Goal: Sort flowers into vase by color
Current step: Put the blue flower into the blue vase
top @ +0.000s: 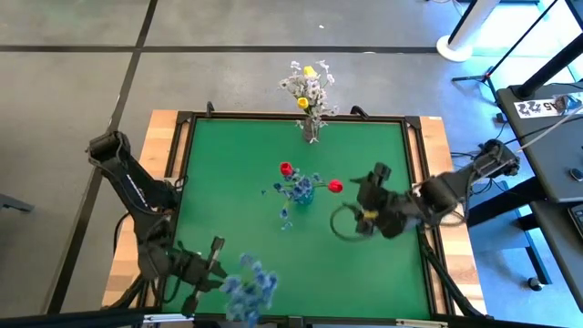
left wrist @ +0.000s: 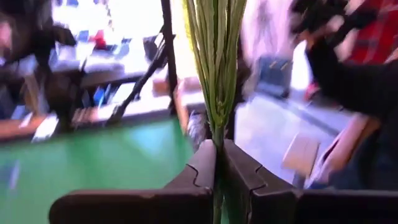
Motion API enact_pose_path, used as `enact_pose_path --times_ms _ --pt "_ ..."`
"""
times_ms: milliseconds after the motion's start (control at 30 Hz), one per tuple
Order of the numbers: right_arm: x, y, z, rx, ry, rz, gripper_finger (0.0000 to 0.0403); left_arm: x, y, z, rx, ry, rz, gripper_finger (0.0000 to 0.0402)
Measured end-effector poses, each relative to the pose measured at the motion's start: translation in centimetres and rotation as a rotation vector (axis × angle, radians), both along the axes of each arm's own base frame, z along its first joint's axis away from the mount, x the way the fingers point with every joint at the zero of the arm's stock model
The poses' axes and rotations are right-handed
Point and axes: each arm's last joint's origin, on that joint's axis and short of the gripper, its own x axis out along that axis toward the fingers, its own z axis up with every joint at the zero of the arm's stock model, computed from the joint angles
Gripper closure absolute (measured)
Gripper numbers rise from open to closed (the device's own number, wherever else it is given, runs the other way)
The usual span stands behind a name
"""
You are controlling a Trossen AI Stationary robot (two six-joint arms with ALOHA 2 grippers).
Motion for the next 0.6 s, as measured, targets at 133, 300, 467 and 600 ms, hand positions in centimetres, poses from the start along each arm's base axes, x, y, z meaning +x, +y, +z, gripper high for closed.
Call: enact_pose_path --times_ms 133,300,467,600 --pt "0.2 3.5 0.1 0.076 -0.097 0.119 0.0104 2.0 1.2 1.4 0.018 -0.135 -0.07 0.0395" --pt "1.1 9.3 1.1 0.116 -0.31 0.394 0.0105 4.9 3.9 1.8 0.047 -0.195 -0.098 0.0394" --pt "3.1 12.0 1.8 0.077 -0.526 0.454 0.0118 7.7 5.8 0.9 0.048 -0.215 -0.069 0.0394" --pt "6.3 12.0 0.5 0.029 -0.583 0.384 0.0135 9.8 6.1 -0.8 0.038 -0.24 -0.026 0.0393"
